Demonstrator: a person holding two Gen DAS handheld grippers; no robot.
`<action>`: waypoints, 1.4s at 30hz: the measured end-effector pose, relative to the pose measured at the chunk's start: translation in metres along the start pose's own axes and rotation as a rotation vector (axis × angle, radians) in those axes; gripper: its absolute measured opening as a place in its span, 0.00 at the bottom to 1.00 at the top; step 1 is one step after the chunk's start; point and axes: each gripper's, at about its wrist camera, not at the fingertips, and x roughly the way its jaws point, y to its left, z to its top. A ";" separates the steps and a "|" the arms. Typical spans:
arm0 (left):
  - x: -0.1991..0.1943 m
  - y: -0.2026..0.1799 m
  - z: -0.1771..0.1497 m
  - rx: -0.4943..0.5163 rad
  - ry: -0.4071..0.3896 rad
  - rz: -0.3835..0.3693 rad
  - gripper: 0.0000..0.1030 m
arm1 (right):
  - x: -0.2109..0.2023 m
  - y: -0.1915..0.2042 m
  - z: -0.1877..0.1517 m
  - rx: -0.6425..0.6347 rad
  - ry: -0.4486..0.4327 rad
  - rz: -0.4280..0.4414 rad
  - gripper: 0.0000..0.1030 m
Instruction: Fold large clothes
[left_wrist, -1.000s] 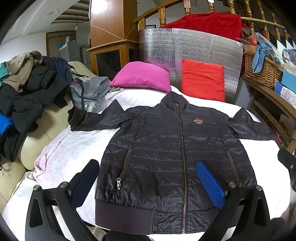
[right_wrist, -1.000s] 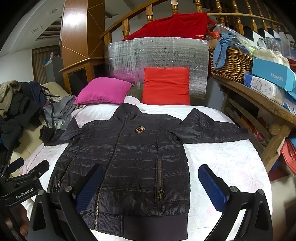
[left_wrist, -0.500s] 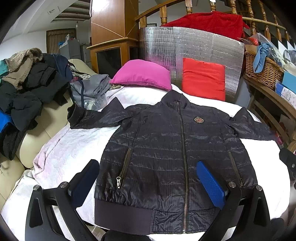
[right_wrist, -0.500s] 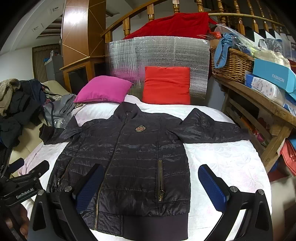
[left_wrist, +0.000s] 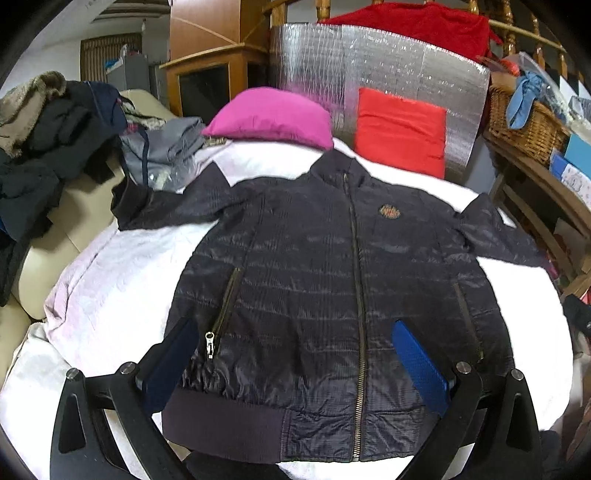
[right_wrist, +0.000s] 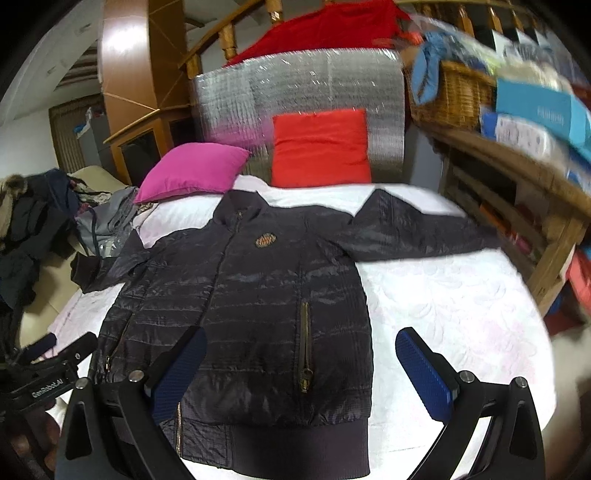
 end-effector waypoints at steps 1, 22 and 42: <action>0.004 0.000 -0.001 0.001 0.009 0.002 1.00 | 0.005 -0.009 0.000 0.024 0.015 0.009 1.00; 0.112 -0.008 0.014 0.009 0.152 0.009 1.00 | 0.211 -0.377 0.078 1.066 0.015 0.201 0.80; 0.170 0.009 -0.015 -0.036 0.236 -0.017 1.00 | 0.151 -0.233 0.272 0.315 -0.172 -0.116 0.06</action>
